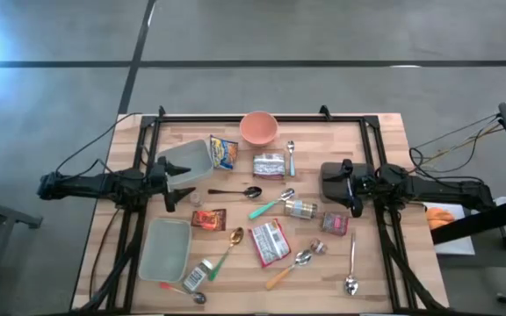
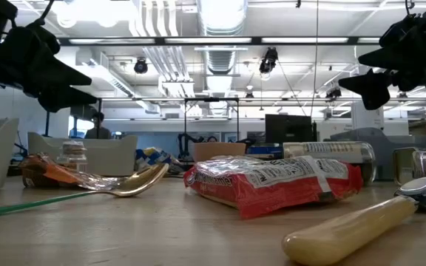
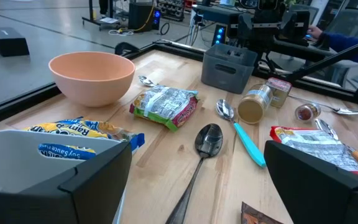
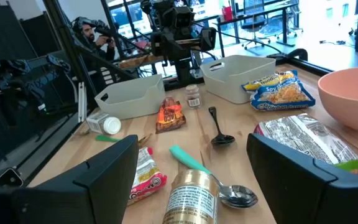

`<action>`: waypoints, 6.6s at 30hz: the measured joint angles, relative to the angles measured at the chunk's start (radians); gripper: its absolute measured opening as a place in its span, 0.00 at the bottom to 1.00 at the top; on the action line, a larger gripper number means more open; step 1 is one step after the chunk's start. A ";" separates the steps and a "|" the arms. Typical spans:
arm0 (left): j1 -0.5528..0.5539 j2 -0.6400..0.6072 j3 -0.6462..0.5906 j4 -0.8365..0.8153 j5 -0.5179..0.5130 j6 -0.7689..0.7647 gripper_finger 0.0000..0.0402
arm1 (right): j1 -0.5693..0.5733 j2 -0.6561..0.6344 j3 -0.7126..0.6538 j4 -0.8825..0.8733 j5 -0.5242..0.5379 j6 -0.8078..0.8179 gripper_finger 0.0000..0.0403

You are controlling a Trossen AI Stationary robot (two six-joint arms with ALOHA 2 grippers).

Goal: Pick & Place Food Item

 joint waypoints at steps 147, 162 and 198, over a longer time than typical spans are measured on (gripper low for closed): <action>0.000 1.223 0.669 -0.657 0.216 -0.419 0.92 | 0.000 0.028 0.006 0.317 0.160 -0.040 0.74; 0.001 1.262 0.668 -0.642 0.155 -0.359 0.92 | 0.000 0.043 0.006 0.317 0.159 0.048 0.74; 0.007 1.301 0.636 -0.574 0.182 -0.306 0.40 | 0.000 0.072 0.006 0.322 0.158 0.053 0.74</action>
